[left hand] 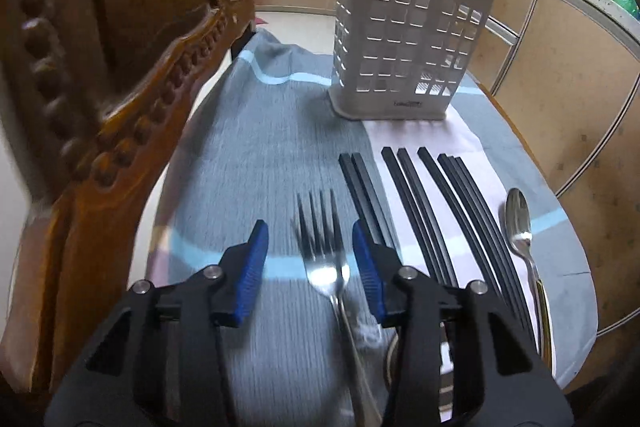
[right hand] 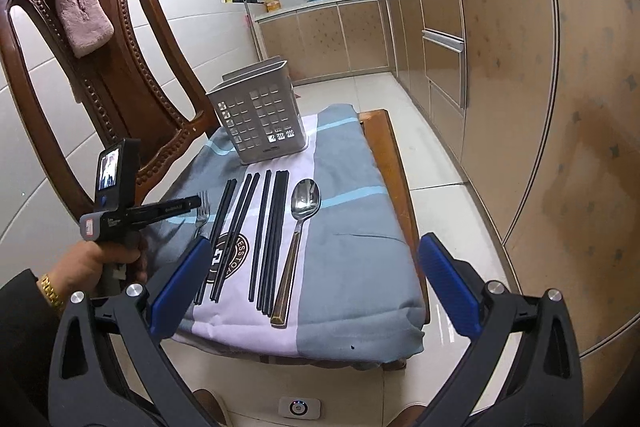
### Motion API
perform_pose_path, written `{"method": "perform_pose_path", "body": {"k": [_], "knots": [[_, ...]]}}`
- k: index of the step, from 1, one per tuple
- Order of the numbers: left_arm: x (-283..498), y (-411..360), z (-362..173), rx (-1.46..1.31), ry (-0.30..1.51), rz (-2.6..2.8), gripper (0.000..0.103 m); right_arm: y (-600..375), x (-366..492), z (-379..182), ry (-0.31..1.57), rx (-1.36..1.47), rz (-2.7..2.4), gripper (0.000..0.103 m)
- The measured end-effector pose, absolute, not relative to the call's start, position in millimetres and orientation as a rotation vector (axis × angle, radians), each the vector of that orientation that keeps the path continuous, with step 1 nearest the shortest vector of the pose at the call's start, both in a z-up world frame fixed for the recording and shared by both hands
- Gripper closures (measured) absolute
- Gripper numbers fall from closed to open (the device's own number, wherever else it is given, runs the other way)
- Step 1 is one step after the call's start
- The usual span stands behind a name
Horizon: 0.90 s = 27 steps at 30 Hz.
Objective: Organize utensils
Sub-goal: 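Lower the left gripper onto the steel fork and close on it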
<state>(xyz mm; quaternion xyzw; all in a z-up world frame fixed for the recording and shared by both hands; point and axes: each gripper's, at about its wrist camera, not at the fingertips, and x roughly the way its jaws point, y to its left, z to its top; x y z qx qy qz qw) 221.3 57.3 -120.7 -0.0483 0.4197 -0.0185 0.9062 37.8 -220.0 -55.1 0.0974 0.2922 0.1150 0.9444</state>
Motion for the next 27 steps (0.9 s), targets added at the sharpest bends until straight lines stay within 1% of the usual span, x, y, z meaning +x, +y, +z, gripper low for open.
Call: {"method": "perform_pose_path", "body": {"k": [2,3,5,8,10,14,19,25,26,27], "knots": [[228.4,59.8,-125.4,-0.1,0.866,-0.059,0.059,-217.1,40.7,-56.9,0.603,0.19,0.238,0.003],[232.2,60.5,-128.9,-0.095,0.868,-0.082,0.063,-215.3,42.2,-58.2,0.609,0.187,0.238,0.003],[236.1,60.0,-133.6,-0.085,0.866,-0.116,0.064,-213.8,43.7,-59.4,0.616,0.187,0.237,0.003],[242.7,59.4,-140.5,-0.091,0.876,-0.153,0.071,-210.6,47.2,-61.3,0.627,0.188,0.235,0.003],[246.2,59.4,-142.4,-0.085,0.876,-0.157,0.077,-208.1,49.8,-62.5,0.635,0.186,0.233,0.003],[247.2,61.6,-139.0,-0.133,0.895,-0.153,0.079,-204.7,53.1,-65.5,0.644,0.17,0.226,0.003],[241.2,55.6,-128.2,-0.117,0.871,-0.121,0.08,-203.9,56.3,-67.7,0.643,0.166,0.211,0.003],[203.1,49.9,-76.8,-0.08,0.74,-0.081,0.08,-192.2,60.3,-65.8,0.628,0.128,0.248,0.003],[194.9,49.5,-66.7,-0.073,0.712,-0.071,0.08,-186.0,64.2,-63.4,0.625,0.1,0.262,0.006],[185.4,48.4,-54.5,-0.058,0.677,-0.064,0.081,-179.5,69.8,-60.4,0.625,0.071,0.284,0.017]]}}
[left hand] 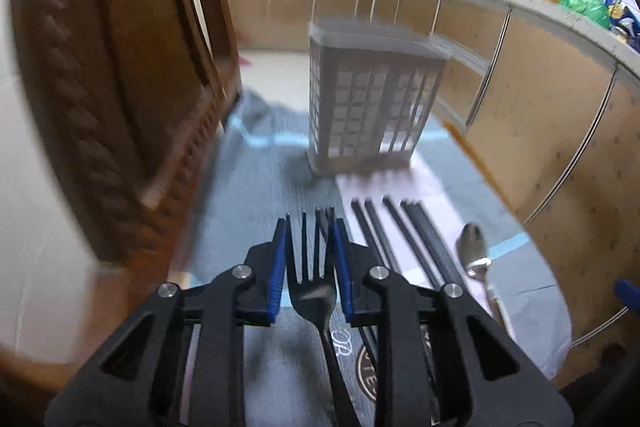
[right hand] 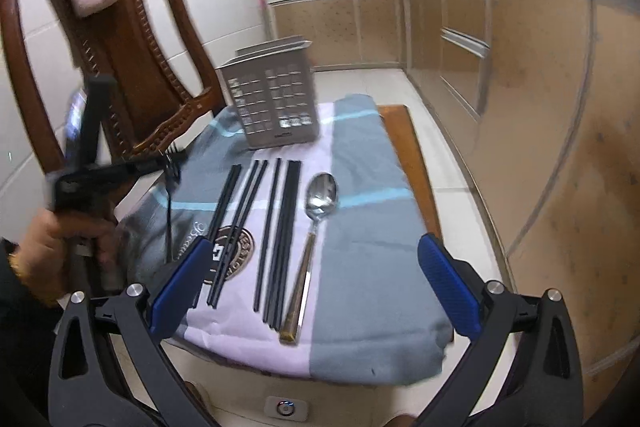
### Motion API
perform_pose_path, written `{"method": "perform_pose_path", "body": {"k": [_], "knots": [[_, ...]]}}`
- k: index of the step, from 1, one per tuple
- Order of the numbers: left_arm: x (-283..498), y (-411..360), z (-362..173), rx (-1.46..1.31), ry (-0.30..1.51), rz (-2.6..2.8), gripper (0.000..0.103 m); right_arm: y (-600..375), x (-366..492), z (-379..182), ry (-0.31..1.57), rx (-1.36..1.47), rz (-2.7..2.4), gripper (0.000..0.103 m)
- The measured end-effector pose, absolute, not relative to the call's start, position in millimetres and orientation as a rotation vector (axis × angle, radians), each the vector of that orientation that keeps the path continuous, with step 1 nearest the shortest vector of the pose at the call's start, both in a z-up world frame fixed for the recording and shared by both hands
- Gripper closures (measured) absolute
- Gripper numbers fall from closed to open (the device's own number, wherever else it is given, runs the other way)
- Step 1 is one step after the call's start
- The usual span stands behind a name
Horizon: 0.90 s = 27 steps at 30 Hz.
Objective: Organize utensils
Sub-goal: 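Lower the left gripper onto the steel fork and close on it, then lift the fork with the left gripper while the right gripper grasps a black chopstick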
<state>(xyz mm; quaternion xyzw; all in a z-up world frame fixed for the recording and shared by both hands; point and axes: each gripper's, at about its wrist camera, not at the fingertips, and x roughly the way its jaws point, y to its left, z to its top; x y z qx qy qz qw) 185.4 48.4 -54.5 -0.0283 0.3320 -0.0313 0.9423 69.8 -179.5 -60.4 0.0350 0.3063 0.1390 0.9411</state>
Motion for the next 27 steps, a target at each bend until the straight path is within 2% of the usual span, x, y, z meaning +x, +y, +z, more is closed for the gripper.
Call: {"method": "perform_pose_path", "body": {"k": [3,4,5,7,8,10,11,12,16,27], "knots": [[164.4,48.0,-25.8,-0.02,0.581,-0.055,0.081,-163.8,99.5,-56.8,0.69,0.076,0.374,0.042],[161.7,49.8,-19.2,-0.012,0.56,-0.049,0.081,-159.4,111.2,-57.2,0.717,0.083,0.388,0.048],[157.7,50.2,-13.6,-0.007,0.541,-0.046,0.081,-152.7,125.9,-58.0,0.751,0.087,0.404,0.049],[152.7,53.6,-4.7,-0.013,0.521,-0.042,0.083,-136.5,151.6,-58.6,0.797,0.067,0.431,0.062],[151.9,55.4,-1.9,-0.019,0.514,-0.04,0.083,-126.0,165.7,-59.5,0.81,0.041,0.427,0.065],[152.5,57.2,1.1,-0.008,0.52,-0.037,0.088,-107.0,189.7,-63.5,0.833,-0.011,0.417,0.082],[152.5,58.2,0.6,-0.007,0.522,-0.035,0.092,-96.7,203.8,-68.0,0.851,-0.04,0.415,0.085],[153.2,59.5,1.4,-0.003,0.531,-0.031,0.1,-87.1,217.9,-74.4,0.883,-0.063,0.408,0.087],[154.5,65.9,2.8,-0.014,0.531,-0.025,0.101,-64.8,254.4,-92.3,0.951,-0.115,0.385,0.09],[141.8,73.3,25.3,0.04,0.464,0.004,0.101,-43.1,317.1,-120.5,1.128,-0.169,0.322,0.09]]}}
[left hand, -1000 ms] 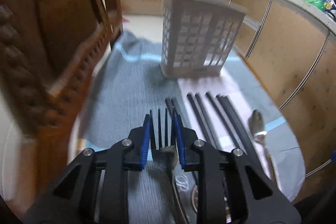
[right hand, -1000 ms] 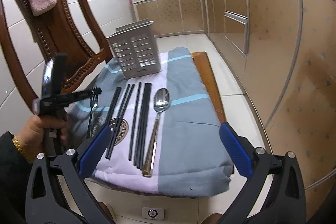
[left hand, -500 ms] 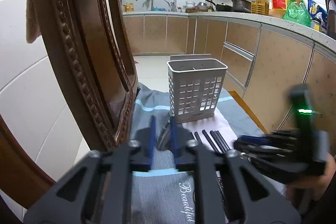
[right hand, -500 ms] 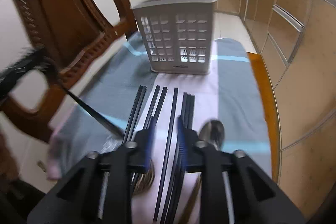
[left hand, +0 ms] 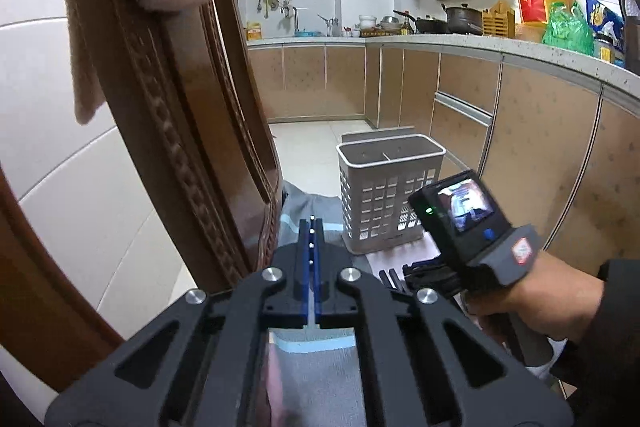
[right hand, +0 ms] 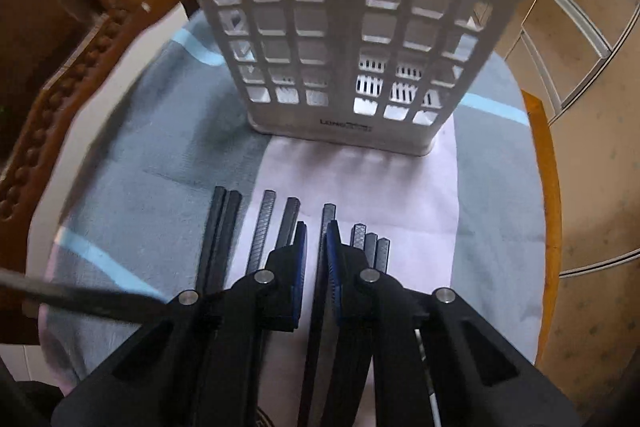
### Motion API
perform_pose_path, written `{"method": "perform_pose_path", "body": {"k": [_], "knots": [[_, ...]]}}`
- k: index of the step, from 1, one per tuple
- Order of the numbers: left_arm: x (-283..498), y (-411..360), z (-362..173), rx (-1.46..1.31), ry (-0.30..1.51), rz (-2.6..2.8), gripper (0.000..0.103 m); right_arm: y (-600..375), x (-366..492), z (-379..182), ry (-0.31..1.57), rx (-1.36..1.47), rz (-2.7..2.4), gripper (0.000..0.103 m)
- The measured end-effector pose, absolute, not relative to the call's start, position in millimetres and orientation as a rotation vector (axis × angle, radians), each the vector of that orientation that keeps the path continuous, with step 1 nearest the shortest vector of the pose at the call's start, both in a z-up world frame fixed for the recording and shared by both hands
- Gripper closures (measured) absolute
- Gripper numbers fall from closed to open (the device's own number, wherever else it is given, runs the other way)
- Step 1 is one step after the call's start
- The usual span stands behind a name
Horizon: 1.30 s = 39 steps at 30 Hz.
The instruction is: Organize utensils
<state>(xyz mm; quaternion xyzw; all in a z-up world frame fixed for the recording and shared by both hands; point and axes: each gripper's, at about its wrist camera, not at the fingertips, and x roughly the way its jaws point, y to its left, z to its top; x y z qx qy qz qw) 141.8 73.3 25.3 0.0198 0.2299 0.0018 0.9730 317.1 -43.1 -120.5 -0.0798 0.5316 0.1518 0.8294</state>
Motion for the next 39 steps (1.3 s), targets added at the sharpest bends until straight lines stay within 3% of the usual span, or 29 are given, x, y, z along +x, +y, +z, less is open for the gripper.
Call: {"method": "perform_pose_path", "body": {"k": [4,11,28,39], "knots": [[138.2,78.8,30.1,0.034,0.455,0.016,0.101,-47.6,334.1,-129.1,1.193,-0.141,0.301,0.09],[136.8,80.3,33.2,0.037,0.477,0.004,0.101,-61.3,333.8,-123.3,1.14,-0.055,0.312,0.096],[114.9,43.7,60.0,0.079,0.52,-0.052,0.101,-174.6,149.3,88.7,0.549,0.184,0.5,0.096],[103.8,3.4,137.0,0.164,0.445,-0.06,0.101,-206.2,126.7,180.4,0.339,0.125,0.446,0.096]]}}
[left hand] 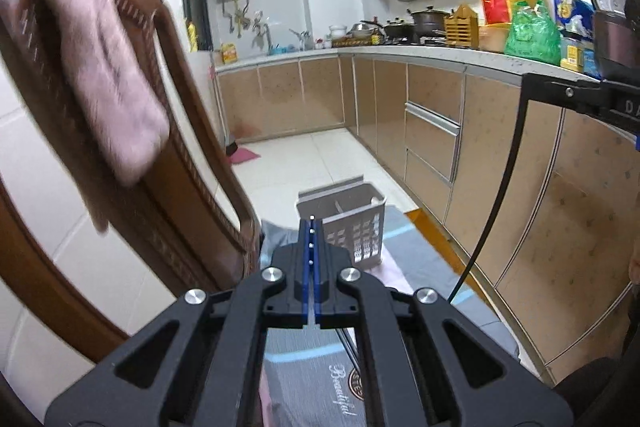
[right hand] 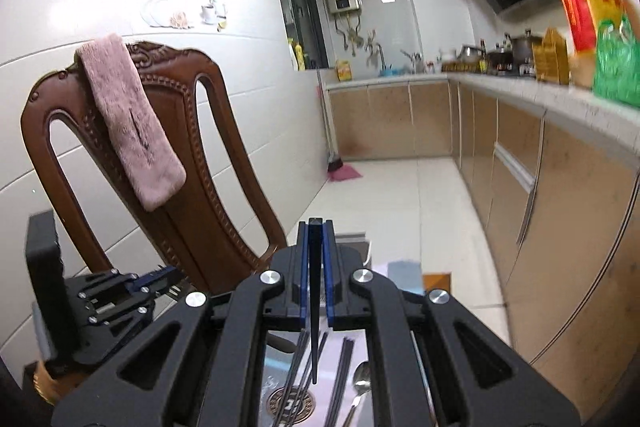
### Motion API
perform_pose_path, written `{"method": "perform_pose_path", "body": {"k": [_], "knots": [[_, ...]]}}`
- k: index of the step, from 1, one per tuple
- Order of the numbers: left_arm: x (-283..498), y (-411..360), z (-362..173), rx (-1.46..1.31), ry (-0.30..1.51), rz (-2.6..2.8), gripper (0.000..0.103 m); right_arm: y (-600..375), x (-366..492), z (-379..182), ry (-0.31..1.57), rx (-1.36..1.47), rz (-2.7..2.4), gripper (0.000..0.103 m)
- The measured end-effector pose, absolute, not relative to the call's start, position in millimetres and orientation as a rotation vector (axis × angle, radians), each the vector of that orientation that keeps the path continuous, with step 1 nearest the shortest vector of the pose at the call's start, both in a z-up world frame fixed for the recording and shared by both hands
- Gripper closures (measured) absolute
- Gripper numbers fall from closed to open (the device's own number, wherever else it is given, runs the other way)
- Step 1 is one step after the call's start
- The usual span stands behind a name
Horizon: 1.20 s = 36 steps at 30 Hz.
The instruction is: Organize utensils
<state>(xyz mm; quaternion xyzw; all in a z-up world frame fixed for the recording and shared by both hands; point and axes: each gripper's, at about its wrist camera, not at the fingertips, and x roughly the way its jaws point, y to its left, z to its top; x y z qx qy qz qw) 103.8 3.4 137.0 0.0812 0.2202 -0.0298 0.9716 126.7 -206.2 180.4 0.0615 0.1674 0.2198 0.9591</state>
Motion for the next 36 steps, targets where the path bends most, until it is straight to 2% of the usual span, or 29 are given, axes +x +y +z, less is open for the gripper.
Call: {"method": "perform_pose_path", "body": {"k": [5,13,36], "knots": [[103.7,-1.9,156.4,0.148,0.411,-0.069,0.101,-216.6,118.9,178.7,0.319,0.13,0.429,0.096],[111.8,-0.5,139.8,0.112,0.452,-0.069,0.101,-218.3,116.6,164.2,0.352,0.118,0.442,0.096],[129.3,1.8,138.1,0.152,0.476,-0.02,0.101,-222.9,127.0,151.1,0.371,0.137,0.416,0.096]]}}
